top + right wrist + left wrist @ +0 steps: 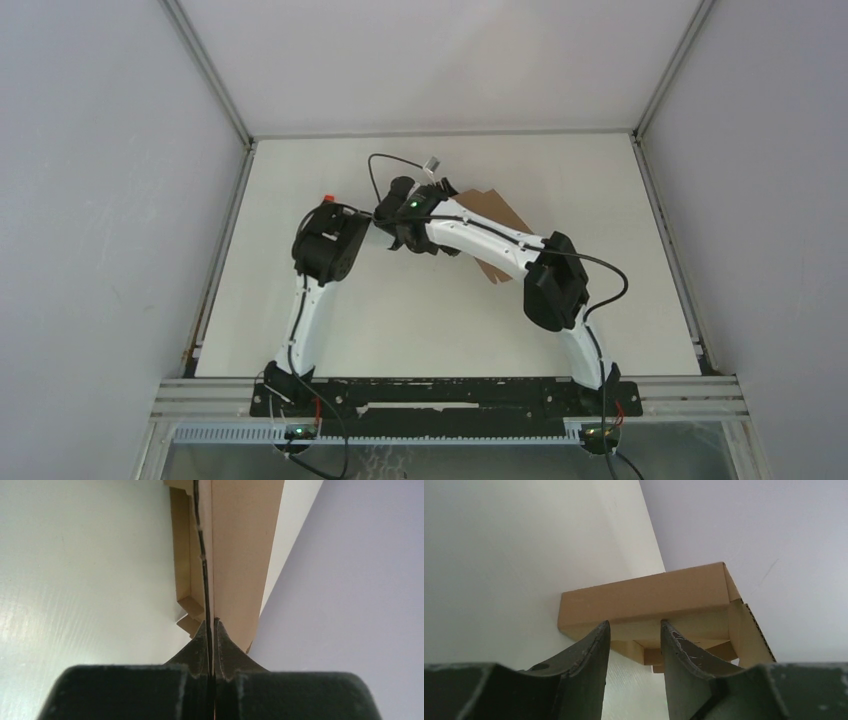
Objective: Fold the paper box
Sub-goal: Fold the paper box at the center of the board.
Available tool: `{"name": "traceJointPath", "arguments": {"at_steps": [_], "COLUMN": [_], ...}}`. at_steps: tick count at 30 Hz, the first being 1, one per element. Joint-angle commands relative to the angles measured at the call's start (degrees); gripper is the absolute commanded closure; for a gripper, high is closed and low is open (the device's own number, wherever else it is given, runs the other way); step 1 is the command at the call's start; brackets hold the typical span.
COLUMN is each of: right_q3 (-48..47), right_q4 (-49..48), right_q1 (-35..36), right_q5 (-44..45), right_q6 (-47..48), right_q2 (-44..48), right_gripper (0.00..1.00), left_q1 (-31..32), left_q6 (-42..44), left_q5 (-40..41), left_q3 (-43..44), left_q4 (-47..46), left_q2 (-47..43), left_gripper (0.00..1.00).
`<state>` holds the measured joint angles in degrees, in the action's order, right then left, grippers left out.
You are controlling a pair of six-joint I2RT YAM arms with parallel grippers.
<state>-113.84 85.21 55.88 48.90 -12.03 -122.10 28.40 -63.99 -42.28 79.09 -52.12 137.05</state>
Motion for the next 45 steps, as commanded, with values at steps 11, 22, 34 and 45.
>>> {"name": "traceJointPath", "arguments": {"at_steps": [11, 22, 34, 45], "right_q3": [1.2, 3.7, 7.4, 8.4], "right_q4": [-10.8, -13.6, -14.4, -14.7], "right_q1": [-1.6, -3.1, -5.7, -5.9], "right_q5": [-13.2, -17.4, -16.1, -16.3], "right_q6": [1.3, 2.4, 2.5, 2.9], "right_q2": [6.4, 8.9, 11.4, 12.3], "right_gripper": [1.00, 1.00, 1.00, 1.00], "left_q1": [3.8, 3.6, 3.1, -0.8], "left_q6": [3.8, 7.8, 5.3, 4.9], "left_q5": [-0.9, -0.2, -1.3, -3.5], "left_q3": [1.1, 0.7, -10.2, -16.4], "left_q4": [-4.1, -0.4, -9.6, -14.2], "left_q2": [-1.8, -2.3, -6.2, -10.4], "left_gripper": [0.51, 0.52, 0.51, 0.51]}}
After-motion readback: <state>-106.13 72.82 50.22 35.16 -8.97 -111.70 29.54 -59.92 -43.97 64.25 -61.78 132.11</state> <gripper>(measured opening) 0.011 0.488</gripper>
